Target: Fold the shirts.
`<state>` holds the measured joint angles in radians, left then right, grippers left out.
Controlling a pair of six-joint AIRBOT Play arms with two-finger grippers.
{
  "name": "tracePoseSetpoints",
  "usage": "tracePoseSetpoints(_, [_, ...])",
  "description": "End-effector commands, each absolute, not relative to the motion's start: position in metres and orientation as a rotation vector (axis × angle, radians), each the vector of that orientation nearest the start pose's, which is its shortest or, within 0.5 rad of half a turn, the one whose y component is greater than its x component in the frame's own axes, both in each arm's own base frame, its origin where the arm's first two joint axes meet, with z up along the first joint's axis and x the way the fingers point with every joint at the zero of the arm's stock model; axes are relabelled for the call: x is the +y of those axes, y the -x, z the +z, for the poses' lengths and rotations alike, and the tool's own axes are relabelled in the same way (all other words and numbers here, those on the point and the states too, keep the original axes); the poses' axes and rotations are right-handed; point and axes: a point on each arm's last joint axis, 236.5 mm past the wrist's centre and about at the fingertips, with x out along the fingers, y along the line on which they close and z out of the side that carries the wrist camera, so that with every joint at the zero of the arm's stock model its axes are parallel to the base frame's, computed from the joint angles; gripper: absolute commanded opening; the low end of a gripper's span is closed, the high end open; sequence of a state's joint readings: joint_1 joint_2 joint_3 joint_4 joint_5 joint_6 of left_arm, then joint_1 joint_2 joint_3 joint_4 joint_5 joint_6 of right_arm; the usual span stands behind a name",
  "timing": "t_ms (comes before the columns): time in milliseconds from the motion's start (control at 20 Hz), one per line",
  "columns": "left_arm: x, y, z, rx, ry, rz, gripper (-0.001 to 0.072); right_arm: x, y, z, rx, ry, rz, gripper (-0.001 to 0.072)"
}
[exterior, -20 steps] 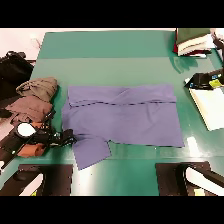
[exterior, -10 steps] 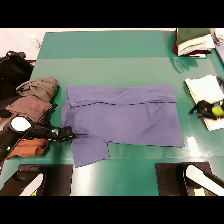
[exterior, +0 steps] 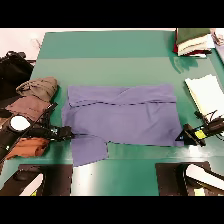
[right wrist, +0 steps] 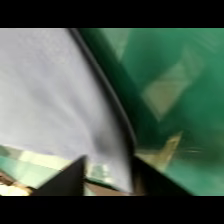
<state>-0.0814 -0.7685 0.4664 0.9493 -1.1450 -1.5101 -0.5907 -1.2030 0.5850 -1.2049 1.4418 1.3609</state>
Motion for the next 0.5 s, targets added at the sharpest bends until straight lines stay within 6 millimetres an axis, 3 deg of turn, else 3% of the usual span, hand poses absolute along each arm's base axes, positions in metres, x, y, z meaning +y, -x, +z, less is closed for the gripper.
tracePoseSetpoints(0, [-0.139, -0.190, -0.036, 1.447, 0.480, -0.391, 0.0022, -0.003, -0.176, -0.094, 1.766, -0.709, 0.043, 0.0155])
tracePoseSetpoints(100, [-0.131, -0.185, -0.028, 1.448, 0.425, -0.386, 0.0021, -0.004, -0.189, -0.074, 1.702, -0.637, 0.065, 0.0024])
tracePoseSetpoints(200, [-0.121, -0.178, -0.016, 1.414, 0.400, -0.347, 0.0021, -0.006, -0.195, -0.048, 1.650, -0.590, 0.083, 0.0018])
tracePoseSetpoints(400, [-0.119, -0.124, 0.008, 1.492, 0.373, -0.377, 0.0022, -0.010, -0.178, -0.008, 1.600, -0.481, 0.073, 0.0018])
tracePoseSetpoints(450, [-0.118, -0.119, 0.015, 1.482, 0.359, -0.388, 0.0022, -0.010, -0.175, -0.002, 1.576, -0.463, 0.065, 0.0018])
